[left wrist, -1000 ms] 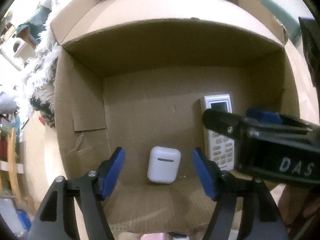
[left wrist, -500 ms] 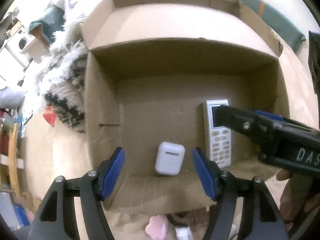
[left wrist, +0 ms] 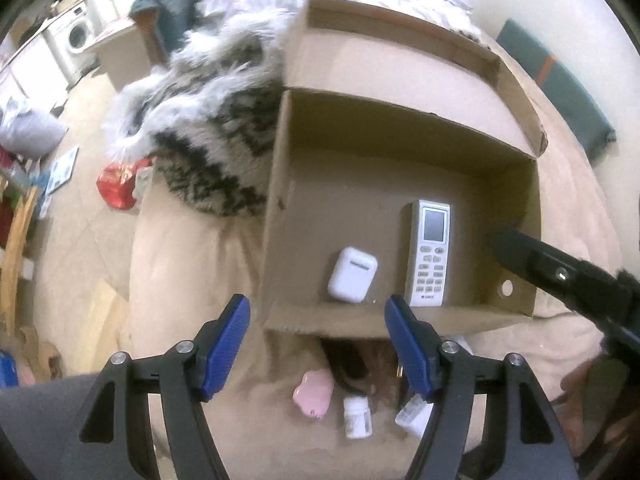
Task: Organize rigid objects
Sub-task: 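Grasp the white charger plug with the right tool while the left grasps the pink item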
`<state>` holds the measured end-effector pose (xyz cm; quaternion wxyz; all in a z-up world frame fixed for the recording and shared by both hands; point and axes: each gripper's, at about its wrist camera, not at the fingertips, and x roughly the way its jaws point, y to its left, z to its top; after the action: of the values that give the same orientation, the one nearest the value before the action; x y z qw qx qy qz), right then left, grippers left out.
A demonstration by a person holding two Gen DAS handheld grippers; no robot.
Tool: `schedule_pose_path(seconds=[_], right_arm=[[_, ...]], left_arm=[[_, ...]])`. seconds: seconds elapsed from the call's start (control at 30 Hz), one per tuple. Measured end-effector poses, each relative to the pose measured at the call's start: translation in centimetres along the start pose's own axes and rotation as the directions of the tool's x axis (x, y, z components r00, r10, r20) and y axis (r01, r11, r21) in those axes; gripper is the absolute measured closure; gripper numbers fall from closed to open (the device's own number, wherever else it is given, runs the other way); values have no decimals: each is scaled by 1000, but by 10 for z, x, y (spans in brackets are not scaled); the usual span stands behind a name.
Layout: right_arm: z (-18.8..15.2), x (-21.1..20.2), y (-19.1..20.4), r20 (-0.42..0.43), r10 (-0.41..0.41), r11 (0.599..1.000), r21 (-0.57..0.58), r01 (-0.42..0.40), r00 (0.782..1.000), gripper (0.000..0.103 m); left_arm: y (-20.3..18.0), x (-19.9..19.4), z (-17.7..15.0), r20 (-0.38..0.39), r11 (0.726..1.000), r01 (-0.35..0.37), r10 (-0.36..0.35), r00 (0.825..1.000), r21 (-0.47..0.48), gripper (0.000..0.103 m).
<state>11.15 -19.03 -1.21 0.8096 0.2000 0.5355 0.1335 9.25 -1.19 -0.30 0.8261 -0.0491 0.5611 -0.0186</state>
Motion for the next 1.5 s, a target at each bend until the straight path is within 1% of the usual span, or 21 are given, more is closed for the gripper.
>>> schedule_pose_path(seconds=[0.1,0.23,0.37,0.5,0.63,0.7,0.77,0.87,0.93,1.0,1.17,1.2,1.23,1.27,1.3,1.33,1.37,1.4,1.43,1.47,1.5], right_arm=[[-13,-10,5,7,7,1000,-5,-7,1000,3],[-34,-18,8,-3,0,1000,-18,0,1000,3],[-60,-21,3,-22,-7,1000,-15,7,1000,3],[-83,-12,-11,-49,-18,1000,6,18,999,3],[-102,9,-33,-74,-24,997,67,29,997,3],[-109,23,-45,-118,-33,993,112,46,992,3],[-109,27,-50,-143,-14,990,139,35,990,3],[-106,30,-52,-154,-8,991,134,29,988,3],[-109,35,-54,-183,-20,991,125,43,983,3],[-112,42,-54,-228,-41,993,101,65,973,3],[-125,61,-43,-313,-141,990,-40,135,939,3],[-128,66,-40,-327,-156,988,-71,140,932,3],[-130,70,-37,-340,-166,985,-92,142,926,4],[-131,74,-35,-352,-171,984,-110,141,920,7],[-133,79,-31,-366,-175,982,-127,137,914,7],[-135,83,-29,-379,-175,981,-140,131,909,7],[-137,86,-27,-391,-176,980,-152,125,903,11],[-137,89,-24,-392,-188,977,-171,129,901,19],[-137,90,-22,-388,-211,970,-198,142,897,37],[-137,92,-21,-384,-234,963,-221,158,893,43],[-136,92,-21,-381,-245,958,-234,163,891,43]], left_arm=[[10,-6,-11,8,1000,1,-1,1000,-28,36],[18,-7,-28,-8,999,1,-1,1000,-41,36],[27,4,-45,-32,998,-16,14,999,-61,36],[35,20,-58,-62,996,-30,25,998,-79,36],[42,40,-68,-111,993,-40,28,993,-109,36],[40,48,-71,-133,994,-41,28,991,-102,36],[36,56,-71,-148,996,-32,19,989,-86,36],[27,76,-73,-219,998,2,-16,976,-67,36],[21,87,-77,-258,999,16,-28,966,-50,36],[14,94,-82,-281,1000,5,-10,960,-17,36],[10,106,-87,-315,1000,-6,6,949,1,36],[11,109,-88,-323,1000,-8,7,946,0,39],[10,111,-88,-328,1000,-7,7,945,-1,49],[10,113,-89,-342,1000,4,-6,940,-6,56],[10,115,-90,-362,999,28,-33,931,-18,65],[11,117,-90,-375,999,41,-47,926,-24,70],[10,117,-91,-377,999,41,-44,925,-16,70],[9,117,-91,-374,999,39,-38,927,-4,78],[8,116,-91,-375,999,42,-36,926,8,88],[7,115,-92,-375,999,50,-40,926,16,91],[6,114,-92,-372,998,52,-41,928,21,91]])
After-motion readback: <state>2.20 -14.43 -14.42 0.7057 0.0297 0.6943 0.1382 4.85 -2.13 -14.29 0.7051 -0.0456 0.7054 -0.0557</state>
